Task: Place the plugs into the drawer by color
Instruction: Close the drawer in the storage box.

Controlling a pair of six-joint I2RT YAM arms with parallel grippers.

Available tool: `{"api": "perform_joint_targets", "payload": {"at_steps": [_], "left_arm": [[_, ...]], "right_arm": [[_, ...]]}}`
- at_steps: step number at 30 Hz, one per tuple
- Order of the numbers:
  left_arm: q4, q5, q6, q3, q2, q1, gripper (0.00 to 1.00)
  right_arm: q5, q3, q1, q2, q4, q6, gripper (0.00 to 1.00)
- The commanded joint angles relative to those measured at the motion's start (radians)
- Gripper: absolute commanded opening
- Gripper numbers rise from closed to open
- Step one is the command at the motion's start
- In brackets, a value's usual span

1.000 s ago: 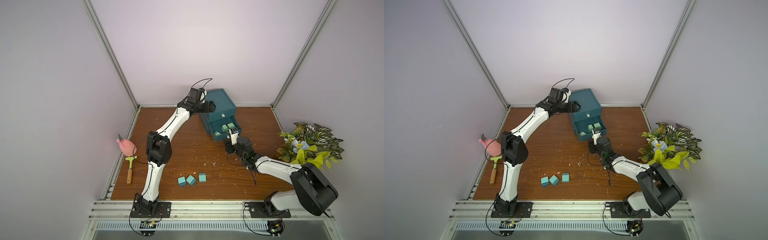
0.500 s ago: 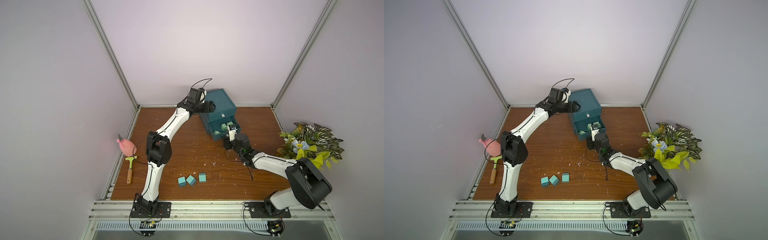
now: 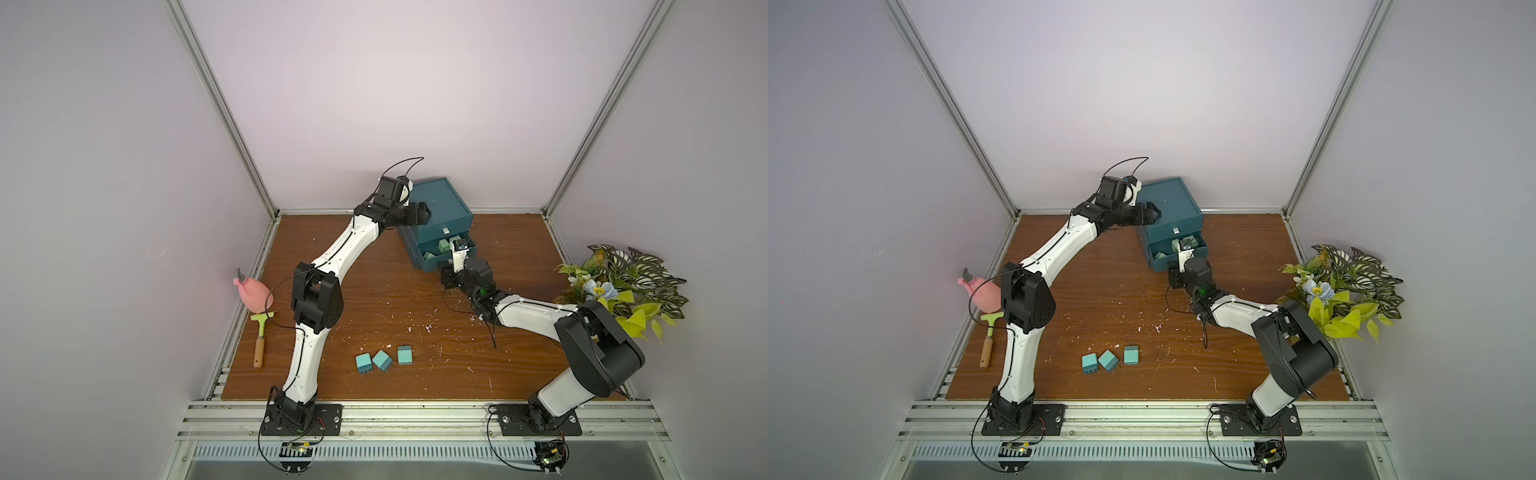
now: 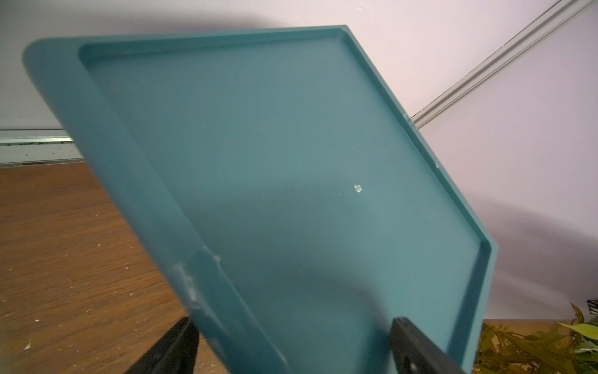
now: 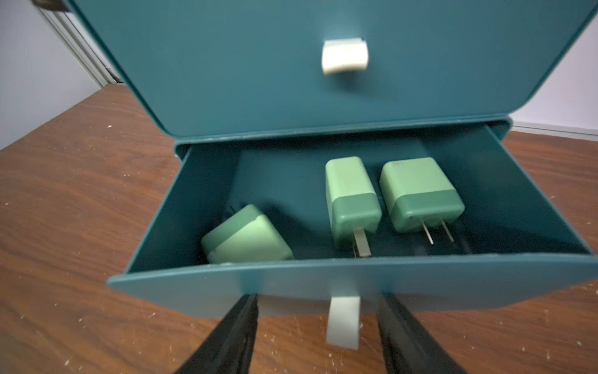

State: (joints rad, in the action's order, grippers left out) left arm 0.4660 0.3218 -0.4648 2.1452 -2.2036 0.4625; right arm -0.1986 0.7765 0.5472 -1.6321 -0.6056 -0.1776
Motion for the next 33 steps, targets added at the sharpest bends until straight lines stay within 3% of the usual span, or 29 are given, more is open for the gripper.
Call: {"api": "perform_joint_targets", "payload": {"at_steps": [1, 22, 29, 33], "left_arm": [[0.042, 0.005, 0.010, -0.028, 0.002, -0.007, 0.87], [0.037, 0.010, 0.006, -0.039, 0.001, -0.007, 0.86], [0.036, 0.001, 0.012, -0.042, 0.004, -0.007, 0.86], [0.034, 0.007, 0.008, -0.042, 0.001, -0.007, 0.86]], "right_arm": [[0.032, 0.057, -0.008, -0.034, -0.118, -0.038, 0.65], [0.138, 0.201, -0.062, -0.253, -0.321, -0.207, 0.64], [0.184, -0.108, -0.071, -0.077, -0.440, -0.365, 0.64], [0.225, -0.191, -0.110, -0.086, -0.490, -0.481, 0.63]]}}
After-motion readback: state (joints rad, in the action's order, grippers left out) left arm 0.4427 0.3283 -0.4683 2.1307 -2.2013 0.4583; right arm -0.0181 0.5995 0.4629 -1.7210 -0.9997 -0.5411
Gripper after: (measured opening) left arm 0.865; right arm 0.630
